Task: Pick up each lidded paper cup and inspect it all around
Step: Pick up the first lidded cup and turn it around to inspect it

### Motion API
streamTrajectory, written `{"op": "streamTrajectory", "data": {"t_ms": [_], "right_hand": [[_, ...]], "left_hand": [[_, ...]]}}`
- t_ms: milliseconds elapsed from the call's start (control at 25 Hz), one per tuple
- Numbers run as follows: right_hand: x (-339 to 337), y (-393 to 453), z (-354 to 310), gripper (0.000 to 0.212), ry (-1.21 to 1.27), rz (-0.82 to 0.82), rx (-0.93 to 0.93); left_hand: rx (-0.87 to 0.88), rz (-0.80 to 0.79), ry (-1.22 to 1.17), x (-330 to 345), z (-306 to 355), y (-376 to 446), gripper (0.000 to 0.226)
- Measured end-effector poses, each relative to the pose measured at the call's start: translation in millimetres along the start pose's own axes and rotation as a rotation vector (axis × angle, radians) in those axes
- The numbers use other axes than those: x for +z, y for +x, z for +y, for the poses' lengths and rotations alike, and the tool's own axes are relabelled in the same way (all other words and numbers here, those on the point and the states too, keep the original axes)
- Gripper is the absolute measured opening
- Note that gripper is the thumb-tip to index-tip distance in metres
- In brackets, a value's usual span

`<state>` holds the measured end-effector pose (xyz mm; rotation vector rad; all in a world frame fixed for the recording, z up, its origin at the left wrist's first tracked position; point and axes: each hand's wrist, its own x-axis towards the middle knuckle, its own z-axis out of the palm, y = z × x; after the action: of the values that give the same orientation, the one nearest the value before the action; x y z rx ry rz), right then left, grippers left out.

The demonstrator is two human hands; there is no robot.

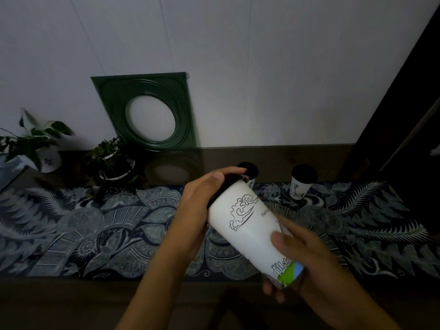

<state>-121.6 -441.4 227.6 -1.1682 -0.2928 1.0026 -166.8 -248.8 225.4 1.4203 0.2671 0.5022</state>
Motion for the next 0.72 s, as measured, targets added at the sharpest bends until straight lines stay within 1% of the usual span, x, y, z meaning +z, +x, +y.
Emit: {"op": "streamTrajectory", "data": {"t_ms": [40, 80, 160, 200, 240, 280, 320, 440, 480, 520, 560, 600, 640, 680, 720], "right_hand": [[0.5, 0.5, 1.2, 0.069, -0.104, 0.028, -0.035], [1.4, 1.1, 2.1, 0.073, -0.342, 0.070, -0.111], [-0.3, 2.3, 4.0, 0.084, -1.052, 0.189, -0.344], [-2.1, 3.7, 6.2, 0.087, -1.297, 0.219, -0.458], [-4.4, 4.9, 8.5, 0.088, -1.375, 0.225, -0.511], [-5.2, 4.9, 10.0, 0.088, -1.343, 0.229, -0.500], [-3.5, 3.4, 8.4, 0.089, -1.185, 0.211, -0.443], [1.6, -1.7, 3.1, 0.077, -0.254, 0.057, -0.148], [0.3, -3.7, 0.6, 0.073, -0.070, 0.043, -0.063], [1.6, -6.5, -0.4, 0.069, -0.013, 0.018, -0.017], [3.0, -6.9, 0.2, 0.068, -0.049, 0.006, -0.029], [4.4, -6.7, 1.1, 0.072, -0.210, 0.025, -0.081], [4.6, -5.6, 1.5, 0.081, -0.497, 0.073, -0.156], [3.2, -5.8, 1.7, 0.090, -0.850, 0.138, -0.242], [2.6, -4.4, 3.7, 0.094, -1.166, 0.166, -0.319]], "left_hand": [[-0.006, 0.016, 0.009, 0.8, -0.3, 0.5, 0.040], [-0.008, 0.036, 0.026, 1.8, -0.5, 1.4, 0.038], [-0.007, 0.068, 0.062, 4.1, -0.9, 2.9, 0.034], [-0.006, 0.075, 0.072, 5.0, -0.7, 3.2, 0.033], [-0.003, 0.072, 0.076, 5.3, -0.1, 2.9, 0.032], [0.003, 0.062, 0.077, 5.6, 0.9, 2.4, 0.033], [0.012, 0.050, 0.073, 5.2, 1.8, 1.5, 0.035], [0.028, 0.017, 0.035, 2.5, 4.3, -1.2, 0.039], [0.027, 0.012, 0.017, 2.0, 4.4, -1.7, 0.040], [0.023, 0.012, 0.003, 1.9, 4.2, -2.1, 0.040], [0.017, 0.021, 0.002, 2.2, 3.5, -2.1, 0.040], [0.010, 0.036, 0.013, 3.1, 3.3, -1.8, 0.039], [0.004, 0.053, 0.035, 4.2, 3.2, -1.4, 0.037], [-0.003, 0.065, 0.058, 5.6, 3.2, -1.2, 0.036], [-0.006, 0.069, 0.075, 6.7, 2.8, -0.9, 0.035]]}}
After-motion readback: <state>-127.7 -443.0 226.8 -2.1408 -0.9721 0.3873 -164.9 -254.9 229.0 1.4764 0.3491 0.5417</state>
